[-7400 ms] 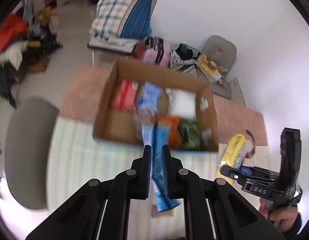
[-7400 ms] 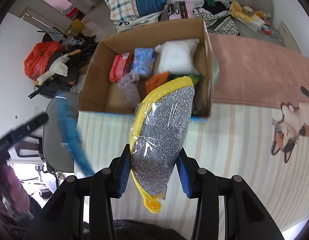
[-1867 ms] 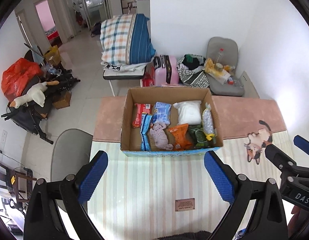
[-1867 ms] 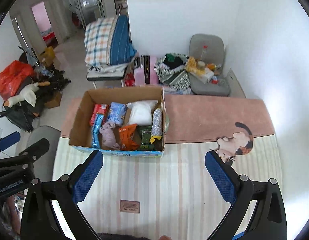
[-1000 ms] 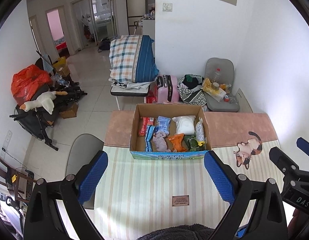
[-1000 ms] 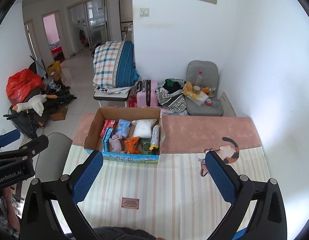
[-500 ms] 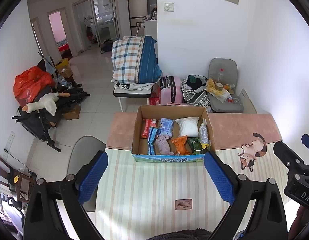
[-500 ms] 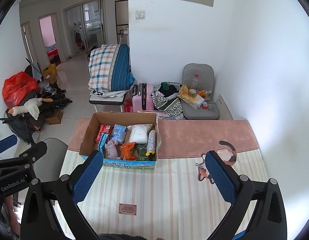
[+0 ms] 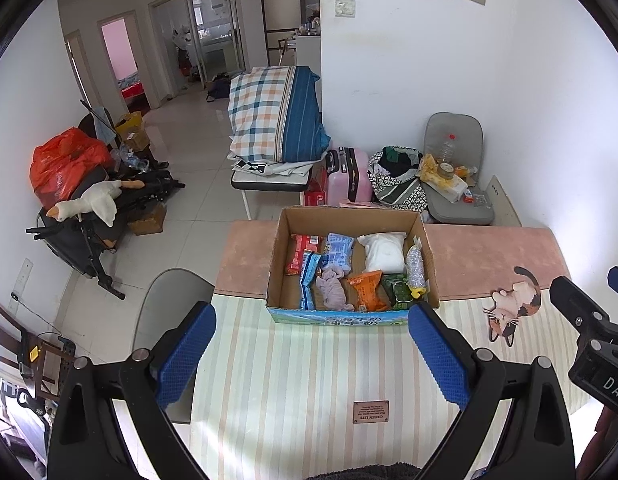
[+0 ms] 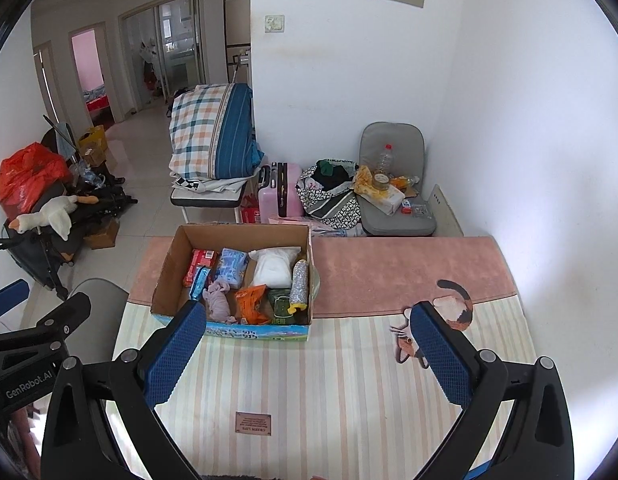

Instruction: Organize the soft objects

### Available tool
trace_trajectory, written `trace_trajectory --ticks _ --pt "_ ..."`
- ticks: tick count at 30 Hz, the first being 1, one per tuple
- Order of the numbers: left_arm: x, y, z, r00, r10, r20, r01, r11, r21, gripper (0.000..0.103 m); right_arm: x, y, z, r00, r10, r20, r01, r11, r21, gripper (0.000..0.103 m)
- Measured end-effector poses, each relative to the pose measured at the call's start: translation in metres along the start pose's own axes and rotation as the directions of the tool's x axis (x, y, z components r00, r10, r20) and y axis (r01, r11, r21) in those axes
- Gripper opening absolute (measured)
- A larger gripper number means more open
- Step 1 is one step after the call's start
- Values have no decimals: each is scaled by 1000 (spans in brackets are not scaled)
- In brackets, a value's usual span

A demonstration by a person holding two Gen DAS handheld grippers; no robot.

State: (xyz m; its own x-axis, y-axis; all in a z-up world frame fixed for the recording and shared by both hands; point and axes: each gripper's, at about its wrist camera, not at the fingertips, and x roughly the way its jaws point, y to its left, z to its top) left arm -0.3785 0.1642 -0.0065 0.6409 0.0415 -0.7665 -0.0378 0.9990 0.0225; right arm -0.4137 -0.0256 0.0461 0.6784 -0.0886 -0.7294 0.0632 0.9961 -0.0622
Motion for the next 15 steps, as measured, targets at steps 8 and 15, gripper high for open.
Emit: trace_trajectory --ticks 8,15 --pt "1 1 1 1000 -6 -1 6 1000 0 99 0 1 -1 1000 0 0 0 1000 0 103" --pt "4 0 -1 1000 -2 6 1 1000 4 99 3 -1 2 1000 -5 -5 5 1000 -4 103"
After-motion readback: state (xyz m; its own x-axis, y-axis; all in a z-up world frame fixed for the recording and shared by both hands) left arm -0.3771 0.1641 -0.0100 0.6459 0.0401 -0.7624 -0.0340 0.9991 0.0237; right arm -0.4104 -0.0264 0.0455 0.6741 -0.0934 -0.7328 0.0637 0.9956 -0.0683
